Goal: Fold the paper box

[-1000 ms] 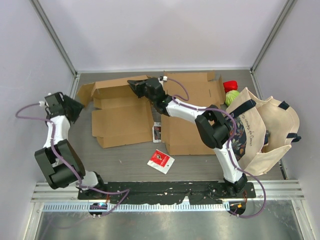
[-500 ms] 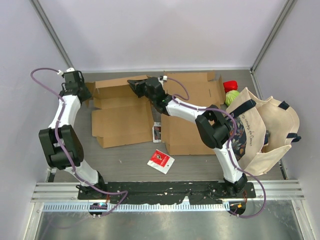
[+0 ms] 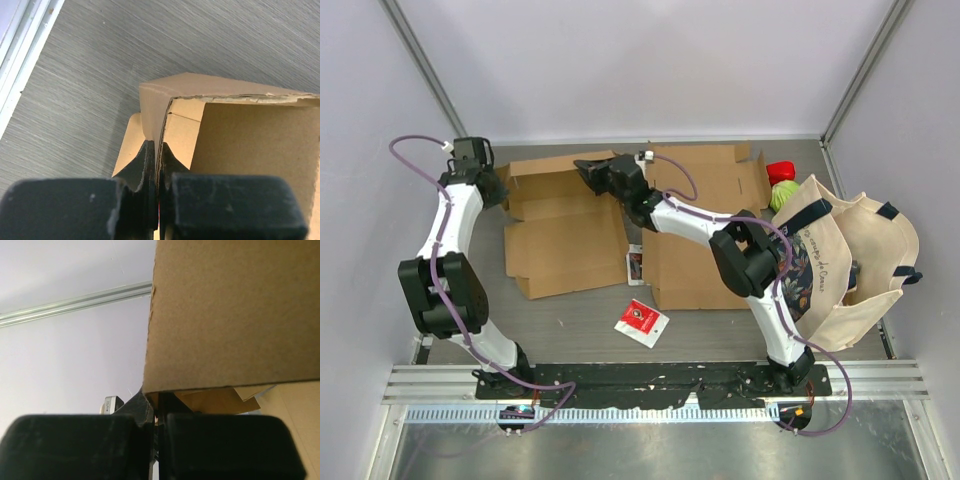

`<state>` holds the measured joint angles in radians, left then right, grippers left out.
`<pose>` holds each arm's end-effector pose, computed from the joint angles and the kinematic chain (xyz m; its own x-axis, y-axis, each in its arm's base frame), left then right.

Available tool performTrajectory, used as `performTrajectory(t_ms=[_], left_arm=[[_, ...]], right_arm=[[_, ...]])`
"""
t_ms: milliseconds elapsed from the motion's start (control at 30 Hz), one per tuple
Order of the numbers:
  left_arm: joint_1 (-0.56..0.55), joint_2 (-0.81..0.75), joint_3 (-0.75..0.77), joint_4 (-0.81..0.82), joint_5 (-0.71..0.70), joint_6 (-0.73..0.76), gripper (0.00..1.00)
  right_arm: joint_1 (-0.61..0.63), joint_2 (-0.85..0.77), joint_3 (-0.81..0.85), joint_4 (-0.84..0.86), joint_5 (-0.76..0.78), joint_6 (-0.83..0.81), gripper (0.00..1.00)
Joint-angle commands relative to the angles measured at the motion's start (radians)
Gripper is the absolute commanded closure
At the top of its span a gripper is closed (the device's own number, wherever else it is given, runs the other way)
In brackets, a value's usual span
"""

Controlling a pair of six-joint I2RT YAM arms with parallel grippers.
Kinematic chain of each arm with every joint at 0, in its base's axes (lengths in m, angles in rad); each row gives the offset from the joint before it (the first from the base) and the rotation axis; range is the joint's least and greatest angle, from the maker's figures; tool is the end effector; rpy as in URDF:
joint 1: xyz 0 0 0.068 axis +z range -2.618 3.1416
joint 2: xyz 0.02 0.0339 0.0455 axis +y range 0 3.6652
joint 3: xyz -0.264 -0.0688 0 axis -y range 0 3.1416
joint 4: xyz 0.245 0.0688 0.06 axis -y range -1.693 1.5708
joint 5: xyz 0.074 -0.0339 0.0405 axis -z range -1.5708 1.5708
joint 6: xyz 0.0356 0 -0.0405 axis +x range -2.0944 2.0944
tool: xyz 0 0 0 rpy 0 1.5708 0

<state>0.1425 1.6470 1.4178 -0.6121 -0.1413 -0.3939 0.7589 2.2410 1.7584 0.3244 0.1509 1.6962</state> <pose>0.3607 0.0568 0.2981 -0.5918 -0.4688 -0.6557 -0.4989 0.8520 -0.1588 0.3931 0.3654 0.2426 -0.5538 0.8266 0.1000 0.1850 0.0051 0.9827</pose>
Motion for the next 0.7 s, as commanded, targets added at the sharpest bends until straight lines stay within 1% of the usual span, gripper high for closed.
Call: performTrajectory(t_ms=[0, 100, 167, 200, 267, 333, 367, 500, 667], left_arm=[[0.000, -0.058, -0.010, -0.044, 0.085, -0.060, 1.00], [0.000, -0.070, 0.000, -0.058, 0.088, -0.062, 1.00], [0.000, -0.072, -0.003, -0.060, 0.127, -0.086, 1.00], [0.000, -0.078, -0.013, -0.058, 0.187, -0.094, 1.00], [0.000, -0.087, -0.063, -0.043, 0.209, -0.111, 1.00], [-0.001, -0.110, -0.127, -0.014, 0.200, -0.111, 1.00], [0.000, -0.116, -0.147, -0.006, 0.200, -0.112, 1.00], [0.000, -0.145, -0.233, 0.049, 0.220, -0.134, 1.00], [-0.001, -0.190, -0.313, 0.121, 0.282, -0.187, 0.99]], right_arm=[[0.013, 0.003, 0.004, -0.015, 0.035, -0.067, 0.99], [0.016, 0.000, -0.017, -0.004, 0.036, -0.096, 0.99], [0.017, -0.006, -0.049, 0.008, 0.038, -0.099, 0.99], [0.020, -0.009, -0.060, 0.025, 0.039, -0.104, 0.99], [0.022, -0.020, -0.091, 0.047, 0.041, -0.140, 0.99], [0.017, -0.041, -0.118, 0.070, 0.055, -0.191, 0.99], [0.016, -0.049, -0.126, 0.070, 0.064, -0.257, 0.99], [0.020, -0.081, -0.172, 0.099, 0.088, -0.357, 0.99], [0.023, -0.083, -0.209, 0.146, 0.096, -0.348, 0.99]])
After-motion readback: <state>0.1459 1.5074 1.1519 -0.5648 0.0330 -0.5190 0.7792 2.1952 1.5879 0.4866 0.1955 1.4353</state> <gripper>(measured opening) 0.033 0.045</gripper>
